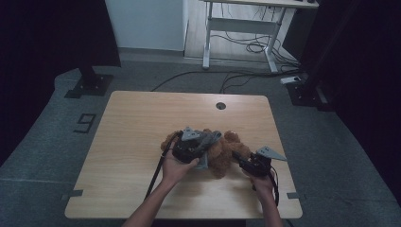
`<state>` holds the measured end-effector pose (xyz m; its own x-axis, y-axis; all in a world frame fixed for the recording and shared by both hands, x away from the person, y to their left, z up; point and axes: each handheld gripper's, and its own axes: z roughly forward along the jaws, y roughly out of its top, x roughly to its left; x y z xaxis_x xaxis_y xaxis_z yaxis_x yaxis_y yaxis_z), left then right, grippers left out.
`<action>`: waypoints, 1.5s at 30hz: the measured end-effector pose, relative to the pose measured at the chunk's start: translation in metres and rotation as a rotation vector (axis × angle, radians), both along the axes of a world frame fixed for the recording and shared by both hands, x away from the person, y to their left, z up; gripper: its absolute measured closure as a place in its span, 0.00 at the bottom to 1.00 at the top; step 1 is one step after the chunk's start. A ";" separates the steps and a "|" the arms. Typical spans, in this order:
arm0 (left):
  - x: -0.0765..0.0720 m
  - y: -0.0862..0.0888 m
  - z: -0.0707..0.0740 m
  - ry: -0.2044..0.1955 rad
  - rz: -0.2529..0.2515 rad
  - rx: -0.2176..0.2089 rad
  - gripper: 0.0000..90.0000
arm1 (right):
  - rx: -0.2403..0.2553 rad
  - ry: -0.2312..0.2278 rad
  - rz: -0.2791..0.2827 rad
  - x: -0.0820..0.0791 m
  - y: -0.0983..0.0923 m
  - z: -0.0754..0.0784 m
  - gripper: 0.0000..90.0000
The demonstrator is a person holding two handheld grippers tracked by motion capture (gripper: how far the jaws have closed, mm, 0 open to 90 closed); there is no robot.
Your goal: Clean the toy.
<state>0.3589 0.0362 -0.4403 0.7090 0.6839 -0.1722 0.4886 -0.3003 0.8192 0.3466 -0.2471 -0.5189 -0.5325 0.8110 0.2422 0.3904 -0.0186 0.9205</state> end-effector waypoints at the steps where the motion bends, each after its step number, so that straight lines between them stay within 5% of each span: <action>1: 0.001 0.000 -0.005 0.003 0.004 0.000 0.84 | -0.003 -0.001 0.001 0.000 0.000 0.000 0.63; 4: 0.002 0.011 -0.013 0.014 0.016 -0.033 0.84 | -0.004 0.000 0.011 0.000 -0.001 -0.001 0.63; 7: 0.002 0.022 -0.014 0.007 0.041 -0.019 0.84 | -0.003 0.000 0.015 0.000 -0.001 -0.001 0.63; 8: 0.002 0.039 -0.014 -0.005 0.082 -0.005 0.84 | 0.002 0.001 0.015 0.000 -0.001 -0.002 0.63; 17: 0.004 0.088 -0.010 -0.022 0.155 -0.013 0.84 | 0.012 0.005 0.024 0.000 -0.002 -0.004 0.63; 23: 0.011 0.118 -0.021 0.019 0.218 -0.034 0.84 | 0.016 0.004 0.027 0.000 -0.002 -0.004 0.62; 27: 0.009 0.138 -0.032 0.004 0.293 0.054 0.84 | 0.013 0.003 0.029 -0.001 -0.002 -0.004 0.62; 32: 0.004 0.153 -0.045 0.017 0.310 0.068 0.85 | 0.021 0.010 0.024 0.000 -0.002 -0.004 0.62; 37: -0.008 0.148 -0.017 -0.065 0.273 0.008 0.86 | 0.025 0.011 0.018 0.000 -0.003 -0.005 0.62; 41: -0.022 0.117 0.022 -0.154 0.186 -0.029 0.86 | 0.028 0.014 0.014 0.000 -0.003 -0.005 0.62; 44: -0.025 0.076 0.041 -0.165 0.098 -0.046 0.85 | 0.027 0.012 0.015 -0.001 -0.003 -0.005 0.62; 45: -0.025 0.076 0.041 -0.165 0.098 -0.046 0.85 | 0.027 0.012 0.015 -0.001 -0.003 -0.005 0.62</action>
